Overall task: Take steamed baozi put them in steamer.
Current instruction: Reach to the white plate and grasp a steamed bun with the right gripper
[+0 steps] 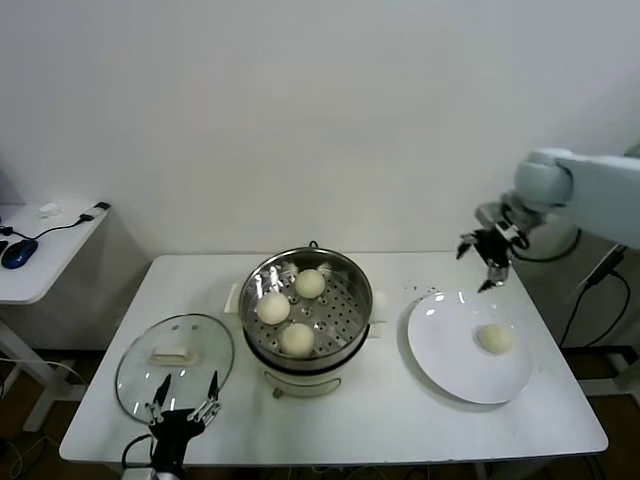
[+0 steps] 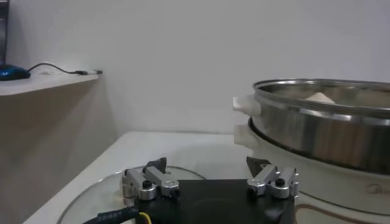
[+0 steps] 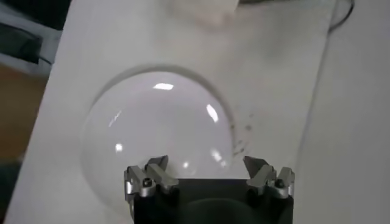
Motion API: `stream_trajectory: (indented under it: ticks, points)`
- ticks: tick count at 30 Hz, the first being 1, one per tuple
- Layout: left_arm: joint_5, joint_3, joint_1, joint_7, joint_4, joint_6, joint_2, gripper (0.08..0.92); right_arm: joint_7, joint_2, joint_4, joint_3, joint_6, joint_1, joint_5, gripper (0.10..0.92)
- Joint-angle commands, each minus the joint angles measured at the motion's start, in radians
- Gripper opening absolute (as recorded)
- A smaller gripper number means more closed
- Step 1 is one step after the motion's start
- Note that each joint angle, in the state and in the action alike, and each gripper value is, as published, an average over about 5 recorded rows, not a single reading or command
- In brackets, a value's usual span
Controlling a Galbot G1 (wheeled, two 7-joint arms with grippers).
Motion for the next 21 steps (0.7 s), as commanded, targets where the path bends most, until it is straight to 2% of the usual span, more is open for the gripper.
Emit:
stream_trajectory:
  ticks: [1, 9, 21]
  points:
    - [0.001, -0.001, 0.005, 0.001, -0.001, 0.0, -0.005, 0.823, 0.034, -0.133, -0.126, 0.268, -0.125, -0.414, -0.144, 0.823]
    - [0.005, 0.0, 0.013, 0.0, 0.003, -0.002, -0.009, 0.823, 0.05, -0.07, -0.247, 0.396, -0.129, -0.545, -0.208, 0.823]
    - [0.005, 0.001, 0.019, -0.002, 0.006, -0.005, -0.009, 0.823, 0.068, -0.021, -0.32, 0.495, -0.123, -0.615, -0.241, 0.823]
